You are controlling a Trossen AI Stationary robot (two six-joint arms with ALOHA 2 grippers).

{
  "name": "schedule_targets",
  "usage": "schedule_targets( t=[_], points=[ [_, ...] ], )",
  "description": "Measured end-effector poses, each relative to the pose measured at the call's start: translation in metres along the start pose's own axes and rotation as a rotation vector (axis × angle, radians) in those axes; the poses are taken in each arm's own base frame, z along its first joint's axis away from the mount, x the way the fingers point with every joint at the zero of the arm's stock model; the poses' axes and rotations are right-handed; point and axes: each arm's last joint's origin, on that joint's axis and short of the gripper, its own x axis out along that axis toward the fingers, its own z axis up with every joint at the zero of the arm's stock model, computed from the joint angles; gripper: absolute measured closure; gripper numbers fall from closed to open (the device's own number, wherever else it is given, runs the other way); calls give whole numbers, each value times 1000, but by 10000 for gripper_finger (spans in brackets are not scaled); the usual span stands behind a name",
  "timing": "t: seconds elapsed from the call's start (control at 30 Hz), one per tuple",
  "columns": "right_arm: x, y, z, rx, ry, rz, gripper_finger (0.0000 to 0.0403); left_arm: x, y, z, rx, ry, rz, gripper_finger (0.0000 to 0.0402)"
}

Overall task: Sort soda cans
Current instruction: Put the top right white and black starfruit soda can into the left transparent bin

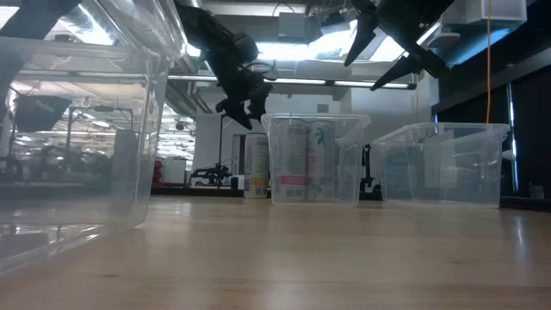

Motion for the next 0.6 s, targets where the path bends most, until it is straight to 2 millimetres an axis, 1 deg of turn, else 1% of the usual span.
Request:
schedule_targets(
  t=[0.1, 0.4, 0.6],
  points=[
    [0, 0, 0, 0, 0, 0, 91, 2, 0, -1, 10, 3, -2, 117],
    [0, 0, 0, -2, 0, 3, 91, 10, 0, -11, 23, 60, 0, 117],
    [0, 1, 0, -2, 0, 4, 91, 16, -4, -12, 33, 62, -49, 117]
  ],
)
